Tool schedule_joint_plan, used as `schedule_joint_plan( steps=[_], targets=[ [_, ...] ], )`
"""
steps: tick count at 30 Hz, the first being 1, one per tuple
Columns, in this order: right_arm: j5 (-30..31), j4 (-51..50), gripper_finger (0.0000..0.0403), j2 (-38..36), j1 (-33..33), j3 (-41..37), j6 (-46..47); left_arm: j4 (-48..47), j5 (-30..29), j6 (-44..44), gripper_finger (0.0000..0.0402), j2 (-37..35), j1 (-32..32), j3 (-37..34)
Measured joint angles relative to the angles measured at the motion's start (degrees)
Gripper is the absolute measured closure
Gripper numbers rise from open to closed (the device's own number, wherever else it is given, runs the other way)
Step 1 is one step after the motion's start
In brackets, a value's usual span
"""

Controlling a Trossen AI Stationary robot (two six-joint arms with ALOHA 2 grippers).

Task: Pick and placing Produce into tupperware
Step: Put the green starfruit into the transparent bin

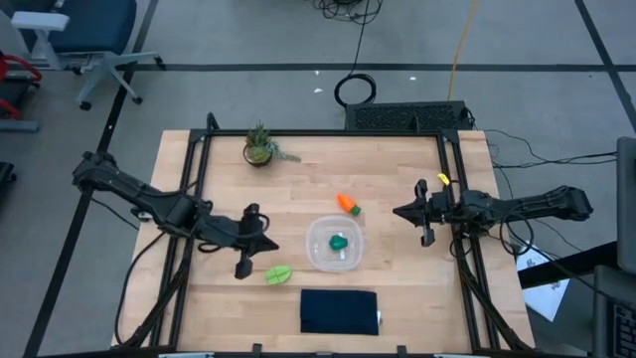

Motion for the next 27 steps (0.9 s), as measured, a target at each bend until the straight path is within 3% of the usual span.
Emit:
schedule_joint_plan(
  steps=[7, 19, 23, 27],
  targets=[
    [-0.04, -2.73, 0.0403, 0.08, 0.01, -0.14, 2.67, -8.25, 0.10, -9.01, 0.0401, 6.76, -1.49, 5.94],
    [-0.09, -2.39, 0.0403, 0.04, 0.13, -2.60, 4.71, -13.66, 16.43, -21.56, 0.0398, 16.25, -1.51, 8.29],
    [-0.11, -1.97, 0.0403, 0.06, 0.13, -2.62, 3.59, -13.62, 21.69, -24.33, 0.0372, 19.69, -1.40, 8.29],
    [-0.11, -0.52, 0.0403, 0.04, 0.13, -2.67, 2.97, -12.72, 25.06, -25.68, 0.0318, 22.65, -1.14, 8.29]
  ],
)
